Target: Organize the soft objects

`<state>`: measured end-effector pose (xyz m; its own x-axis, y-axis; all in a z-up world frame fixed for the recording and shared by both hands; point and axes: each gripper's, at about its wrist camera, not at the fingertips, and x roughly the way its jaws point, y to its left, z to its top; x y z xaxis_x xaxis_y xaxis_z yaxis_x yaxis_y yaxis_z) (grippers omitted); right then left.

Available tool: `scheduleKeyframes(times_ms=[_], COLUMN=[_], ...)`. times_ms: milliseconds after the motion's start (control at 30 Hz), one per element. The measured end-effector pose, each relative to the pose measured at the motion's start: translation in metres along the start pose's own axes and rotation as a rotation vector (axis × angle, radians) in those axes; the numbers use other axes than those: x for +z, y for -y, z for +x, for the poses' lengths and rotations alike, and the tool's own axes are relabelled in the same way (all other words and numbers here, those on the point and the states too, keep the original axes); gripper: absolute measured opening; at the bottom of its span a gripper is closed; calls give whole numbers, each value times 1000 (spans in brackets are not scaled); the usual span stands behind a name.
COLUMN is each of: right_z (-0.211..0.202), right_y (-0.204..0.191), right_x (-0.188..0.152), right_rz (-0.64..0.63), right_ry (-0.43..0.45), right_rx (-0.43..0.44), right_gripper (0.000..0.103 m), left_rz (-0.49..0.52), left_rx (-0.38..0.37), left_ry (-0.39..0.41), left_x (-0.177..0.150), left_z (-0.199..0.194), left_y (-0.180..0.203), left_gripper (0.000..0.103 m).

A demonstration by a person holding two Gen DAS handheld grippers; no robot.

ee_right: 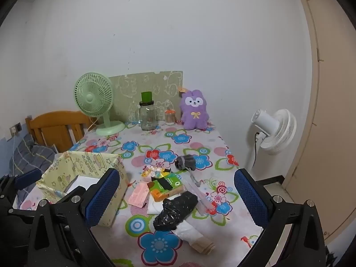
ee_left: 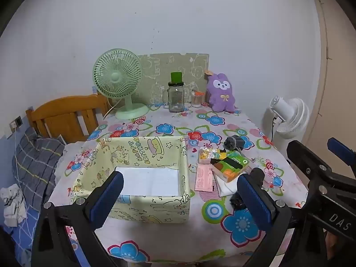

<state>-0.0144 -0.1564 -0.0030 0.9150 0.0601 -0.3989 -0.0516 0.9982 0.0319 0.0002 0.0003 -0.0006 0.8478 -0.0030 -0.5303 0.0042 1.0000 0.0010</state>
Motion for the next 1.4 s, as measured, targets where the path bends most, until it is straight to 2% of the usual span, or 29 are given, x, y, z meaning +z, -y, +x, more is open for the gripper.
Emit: scheduleKeyframes(times_ms=[133,267,667,1400], right_z=[0,1,0,1], right_y=[1,1,0,-2], right_x=[0,-1,2,0], right_rz=[20,29,28,25], right_ry=[-15,-31,1,1], right_rx=[2,-6,10,24], right_gripper=[103,103,103,103], left_rz=[13,-6,-7,-12], left_rx=[16,2,4,12], left_ry=[-18,-18,16,4], left_x=[3,4,5,5], left_z=[3,5,4,7], left_y=[4,1,5,2], left_gripper=[103,103,103,103])
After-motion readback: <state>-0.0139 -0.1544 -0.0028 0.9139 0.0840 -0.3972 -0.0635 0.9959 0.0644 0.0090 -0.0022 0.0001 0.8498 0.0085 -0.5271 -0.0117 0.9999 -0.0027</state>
